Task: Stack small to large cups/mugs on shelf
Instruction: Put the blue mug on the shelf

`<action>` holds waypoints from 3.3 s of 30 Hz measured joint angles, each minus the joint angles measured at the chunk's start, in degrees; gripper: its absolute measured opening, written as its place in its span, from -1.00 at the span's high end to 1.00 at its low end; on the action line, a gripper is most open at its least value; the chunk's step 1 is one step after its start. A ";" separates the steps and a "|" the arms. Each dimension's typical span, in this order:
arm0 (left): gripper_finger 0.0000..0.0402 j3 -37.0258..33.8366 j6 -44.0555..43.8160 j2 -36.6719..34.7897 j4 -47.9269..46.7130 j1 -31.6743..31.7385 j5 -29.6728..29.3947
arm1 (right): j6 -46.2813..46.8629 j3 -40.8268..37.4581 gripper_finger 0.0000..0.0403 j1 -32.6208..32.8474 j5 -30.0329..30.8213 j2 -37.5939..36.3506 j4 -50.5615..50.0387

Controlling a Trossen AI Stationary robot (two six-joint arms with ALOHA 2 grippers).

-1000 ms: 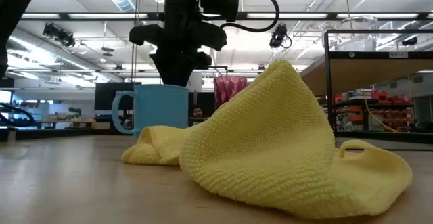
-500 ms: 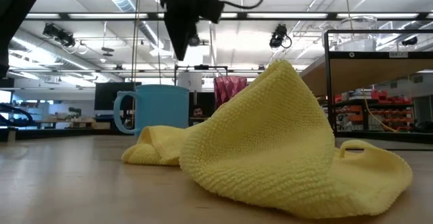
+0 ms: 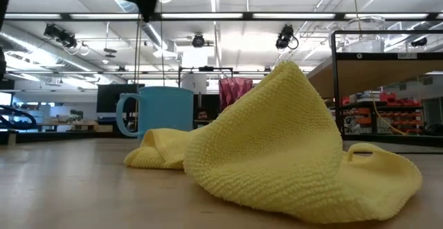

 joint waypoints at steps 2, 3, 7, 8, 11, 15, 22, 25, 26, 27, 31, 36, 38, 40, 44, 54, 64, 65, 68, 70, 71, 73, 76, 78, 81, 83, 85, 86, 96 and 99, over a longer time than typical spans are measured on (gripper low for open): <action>0.39 -3.81 -4.97 -2.11 0.54 -2.84 1.32 | -0.79 0.00 0.77 -0.02 0.01 0.00 0.00; 0.41 -5.93 -8.07 -3.14 0.53 -4.42 1.89 | -1.38 0.00 0.77 -0.01 0.00 0.00 0.00; 0.45 -13.50 -20.58 -5.92 0.86 -11.23 2.99 | -2.82 0.00 0.77 -0.02 0.02 0.00 0.72; 0.45 -15.38 -22.97 -5.96 1.85 -13.03 3.07 | -3.12 0.00 0.77 -0.06 0.02 0.13 1.46; 0.44 -20.64 -28.49 -5.85 10.58 -17.58 3.12 | -4.13 0.00 0.77 -0.69 0.00 1.09 3.87; 0.41 -26.69 -34.94 -5.67 24.30 -21.15 3.11 | -4.95 0.00 0.77 -2.56 0.00 3.79 5.42; 0.45 -33.11 -49.20 -5.69 35.19 -25.55 -2.53 | -6.06 0.00 0.77 -6.48 0.03 10.35 9.90; 0.47 -36.25 -53.41 -5.69 42.74 -26.65 -5.83 | -6.33 0.00 0.77 -7.41 0.02 12.86 13.55; 0.48 -37.25 -54.73 -5.67 44.98 -26.81 -6.85 | -6.49 0.00 0.77 -7.62 0.00 13.65 14.34; 0.49 -38.29 -56.15 -5.68 46.47 -26.89 -7.93 | -6.76 0.00 0.77 -7.80 0.00 14.35 15.26; 0.54 -42.01 -62.05 -5.67 49.05 -26.90 -13.92 | -8.00 0.00 0.77 -7.82 0.02 17.00 16.88; 0.61 -44.07 -64.74 -5.67 49.41 -26.20 -17.31 | -7.98 0.00 0.77 -7.80 0.81 20.01 18.69; 0.64 -44.45 -64.76 -5.67 49.43 -25.60 -18.06 | -8.07 0.00 0.77 -7.80 2.76 20.93 18.74; 0.65 -44.59 -64.72 -5.67 49.13 -24.95 -19.49 | -8.80 0.00 0.77 -7.82 3.96 21.74 18.82; 0.67 -44.59 -63.88 -5.67 48.75 -23.07 -20.87 | -9.08 -0.02 0.77 -7.78 4.77 22.36 19.23; 0.69 -44.57 -54.78 -4.73 48.54 -16.58 -21.12 | -7.81 -0.02 0.76 -8.07 9.08 22.77 19.34; 0.72 -44.56 -47.44 -4.73 53.22 -11.58 -22.91 | -6.96 -0.02 0.76 -8.48 11.77 22.77 19.32; 0.72 -44.56 -47.05 -4.73 53.85 -11.53 -23.13 | -6.89 -0.02 0.76 -8.53 11.92 22.77 19.32; 0.72 -44.56 -46.56 -4.73 55.11 -11.72 -23.21 | -6.88 -0.02 0.76 -8.52 12.96 22.77 19.32; 0.72 -44.56 -46.50 -4.73 55.87 -12.33 -23.23 | -6.86 -0.02 0.76 -8.61 13.09 22.77 19.34; 0.71 -44.56 -46.45 -4.73 56.23 -12.51 -23.33 | -6.53 -0.02 0.76 -8.80 13.09 22.77 19.34; 0.70 -44.56 -46.44 -4.73 57.39 -12.89 -23.51 | -5.50 -0.02 0.76 -9.21 13.11 22.77 19.37; 0.70 -44.56 -45.54 -4.73 58.23 -12.76 -23.97 | -5.34 -0.02 0.76 -9.93 13.11 22.77 19.71; 0.70 -44.56 -45.10 -4.73 58.61 -12.45 -24.23 | -4.95 -0.02 0.76 -10.44 12.64 22.77 20.46; 0.73 -44.56 -44.02 -5.10 59.90 -12.22 -24.29 | -3.95 -0.02 0.76 -10.81 11.38 22.77 22.35; 0.74 -44.12 -43.59 -5.65 60.46 -12.36 -24.50 | -4.74 -0.02 0.76 -10.84 11.13 22.77 24.55; 0.76 -43.42 -42.78 -7.02 58.85 -12.88 -25.17 | -5.40 -0.02 0.76 -10.81 10.97 22.77 27.18; 0.77 -42.68 -42.34 -7.68 57.95 -13.04 -25.99 | -5.61 -0.02 0.76 -10.78 10.95 22.75 28.63; 0.89 -34.20 -49.64 -11.97 28.37 -15.77 -26.15 | -0.84 -0.01 0.76 -11.42 11.23 22.75 34.73; 0.91 -34.60 -53.43 -11.85 24.04 -16.82 -23.59 | 3.36 0.02 0.76 -12.92 11.34 23.62 33.32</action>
